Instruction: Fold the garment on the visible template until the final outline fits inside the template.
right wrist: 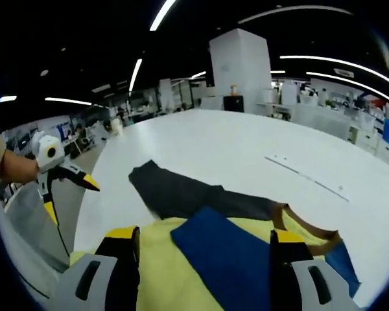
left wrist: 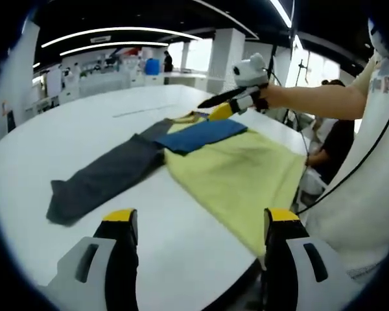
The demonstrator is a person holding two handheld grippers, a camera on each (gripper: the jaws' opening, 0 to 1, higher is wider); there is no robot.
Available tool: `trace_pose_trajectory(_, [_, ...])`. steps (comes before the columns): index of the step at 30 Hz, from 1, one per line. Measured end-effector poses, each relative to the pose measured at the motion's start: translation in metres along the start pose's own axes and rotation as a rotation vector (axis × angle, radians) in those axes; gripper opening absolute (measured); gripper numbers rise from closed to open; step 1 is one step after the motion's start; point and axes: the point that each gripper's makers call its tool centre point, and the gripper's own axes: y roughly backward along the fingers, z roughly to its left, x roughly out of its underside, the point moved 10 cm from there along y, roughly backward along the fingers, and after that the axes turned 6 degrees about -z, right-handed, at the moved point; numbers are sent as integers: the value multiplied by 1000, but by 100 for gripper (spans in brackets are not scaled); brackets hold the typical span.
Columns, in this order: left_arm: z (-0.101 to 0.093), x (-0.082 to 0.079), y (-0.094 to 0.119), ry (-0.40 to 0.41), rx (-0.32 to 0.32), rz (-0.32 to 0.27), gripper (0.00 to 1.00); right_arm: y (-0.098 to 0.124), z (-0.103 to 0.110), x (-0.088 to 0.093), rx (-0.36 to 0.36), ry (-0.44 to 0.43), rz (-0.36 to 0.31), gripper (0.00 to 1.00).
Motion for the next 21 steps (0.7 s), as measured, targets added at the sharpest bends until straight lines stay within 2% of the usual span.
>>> trace_pose_trajectory(14, [-1,-7,-7,-13,13,5,77,29,0,5,19,-33,-30,83])
trace_pose_trajectory(21, [-1,-7,-9,-10,15,10,77,42,3,10,29,-5,-24,82])
